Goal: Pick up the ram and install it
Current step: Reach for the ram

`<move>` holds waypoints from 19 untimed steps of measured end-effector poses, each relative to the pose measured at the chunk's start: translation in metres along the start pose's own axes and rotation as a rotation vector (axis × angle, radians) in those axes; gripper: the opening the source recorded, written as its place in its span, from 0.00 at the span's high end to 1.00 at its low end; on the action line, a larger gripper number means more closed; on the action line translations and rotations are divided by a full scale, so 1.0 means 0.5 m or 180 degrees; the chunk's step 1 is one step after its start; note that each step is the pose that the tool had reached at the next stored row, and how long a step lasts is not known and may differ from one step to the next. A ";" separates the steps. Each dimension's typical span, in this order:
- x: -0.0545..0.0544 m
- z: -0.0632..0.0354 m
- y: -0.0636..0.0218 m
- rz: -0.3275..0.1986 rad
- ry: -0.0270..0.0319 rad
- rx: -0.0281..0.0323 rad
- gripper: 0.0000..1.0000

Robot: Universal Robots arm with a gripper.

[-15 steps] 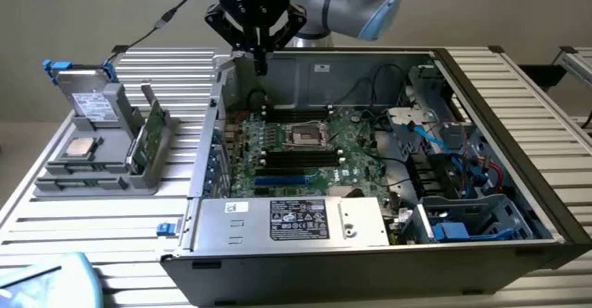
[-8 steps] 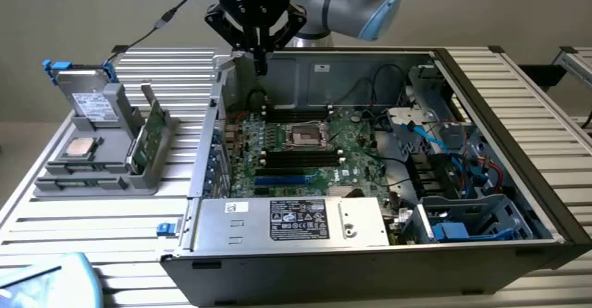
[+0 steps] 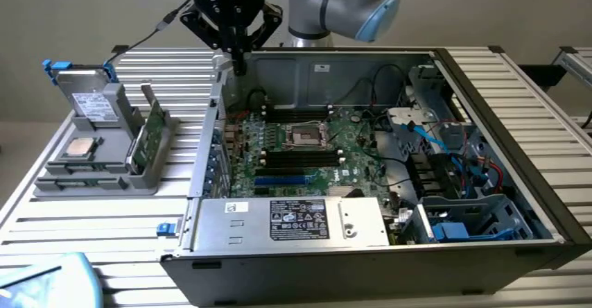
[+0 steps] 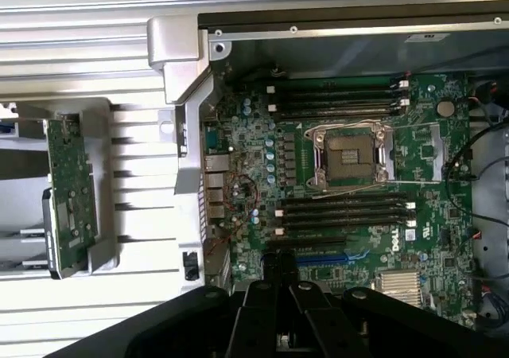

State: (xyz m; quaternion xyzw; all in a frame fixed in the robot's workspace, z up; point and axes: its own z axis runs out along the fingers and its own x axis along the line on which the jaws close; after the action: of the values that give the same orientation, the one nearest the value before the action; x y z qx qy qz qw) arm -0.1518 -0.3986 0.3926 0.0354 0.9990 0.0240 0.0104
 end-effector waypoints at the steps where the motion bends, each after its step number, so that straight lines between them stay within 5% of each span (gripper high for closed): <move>1: 0.009 0.000 -0.001 0.0000 0.0000 0.0000 0.89; 19: 0.173 -0.004 -0.012 0.0000 0.0002 -0.0021 0.89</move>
State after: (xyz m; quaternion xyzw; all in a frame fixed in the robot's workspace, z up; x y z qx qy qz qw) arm -0.2384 -0.3985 0.3926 0.0354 0.9989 0.0274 0.0103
